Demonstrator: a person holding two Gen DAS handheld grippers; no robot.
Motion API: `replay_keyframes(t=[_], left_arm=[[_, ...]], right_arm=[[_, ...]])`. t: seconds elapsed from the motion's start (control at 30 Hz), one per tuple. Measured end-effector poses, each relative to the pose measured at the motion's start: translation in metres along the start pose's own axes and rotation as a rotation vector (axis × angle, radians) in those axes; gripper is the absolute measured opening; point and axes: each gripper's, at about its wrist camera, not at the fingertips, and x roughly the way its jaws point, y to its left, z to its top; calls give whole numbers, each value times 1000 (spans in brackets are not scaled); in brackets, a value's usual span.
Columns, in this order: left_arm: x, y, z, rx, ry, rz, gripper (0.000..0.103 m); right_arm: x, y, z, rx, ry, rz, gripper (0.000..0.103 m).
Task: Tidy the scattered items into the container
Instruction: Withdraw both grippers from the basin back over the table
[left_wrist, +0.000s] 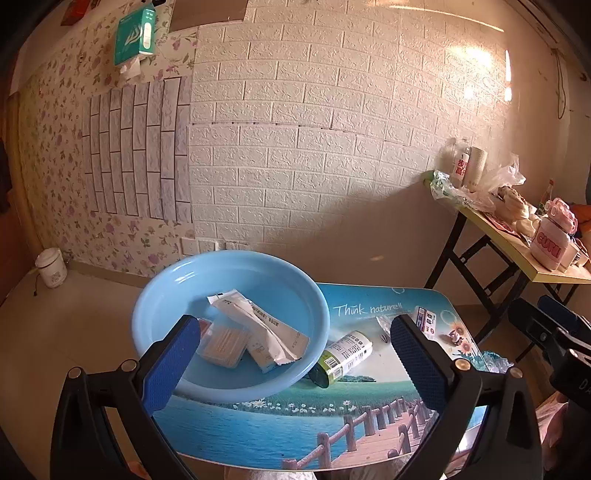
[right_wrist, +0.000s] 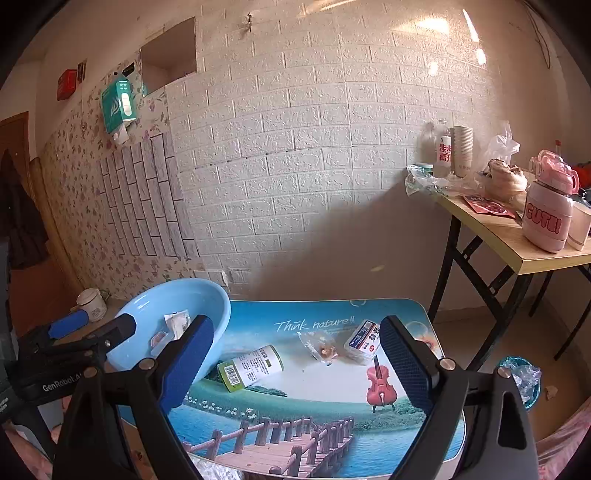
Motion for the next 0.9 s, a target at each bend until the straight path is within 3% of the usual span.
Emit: replay_keyframes(t=[0.57,0.9], left_arm=[[6,-39,-17,91,19,-61,103],[26,-55,-40,149,53,-105,103]], right_arm=[[-5,-50,-6,61,4,-69,93],[25,-80,-29,94,70,-109,93]])
